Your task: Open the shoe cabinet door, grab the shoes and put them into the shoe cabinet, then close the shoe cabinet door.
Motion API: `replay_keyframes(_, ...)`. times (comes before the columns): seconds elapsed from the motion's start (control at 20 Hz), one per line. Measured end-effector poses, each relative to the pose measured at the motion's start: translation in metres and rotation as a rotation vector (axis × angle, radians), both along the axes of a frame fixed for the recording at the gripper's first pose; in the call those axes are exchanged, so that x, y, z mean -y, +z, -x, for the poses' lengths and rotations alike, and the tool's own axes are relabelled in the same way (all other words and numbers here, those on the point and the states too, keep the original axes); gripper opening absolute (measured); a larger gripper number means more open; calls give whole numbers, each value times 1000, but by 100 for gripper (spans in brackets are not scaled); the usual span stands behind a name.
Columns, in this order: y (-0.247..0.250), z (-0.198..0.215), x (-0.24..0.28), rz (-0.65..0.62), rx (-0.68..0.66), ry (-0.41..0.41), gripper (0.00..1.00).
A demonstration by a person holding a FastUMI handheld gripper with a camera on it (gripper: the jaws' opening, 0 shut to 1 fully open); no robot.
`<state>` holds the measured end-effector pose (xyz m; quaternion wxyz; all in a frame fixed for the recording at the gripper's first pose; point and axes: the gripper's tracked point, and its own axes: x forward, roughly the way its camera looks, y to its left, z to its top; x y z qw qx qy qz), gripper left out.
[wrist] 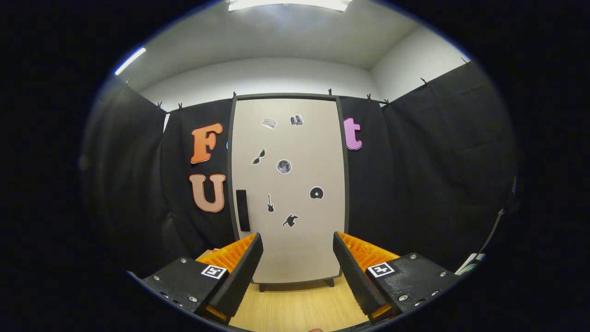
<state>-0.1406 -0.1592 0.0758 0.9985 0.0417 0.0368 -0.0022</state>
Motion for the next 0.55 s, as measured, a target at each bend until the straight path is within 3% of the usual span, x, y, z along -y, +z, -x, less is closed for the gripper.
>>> replay_keyframes(0.55, 2, 7, -4, -1, 9, 24, 95)
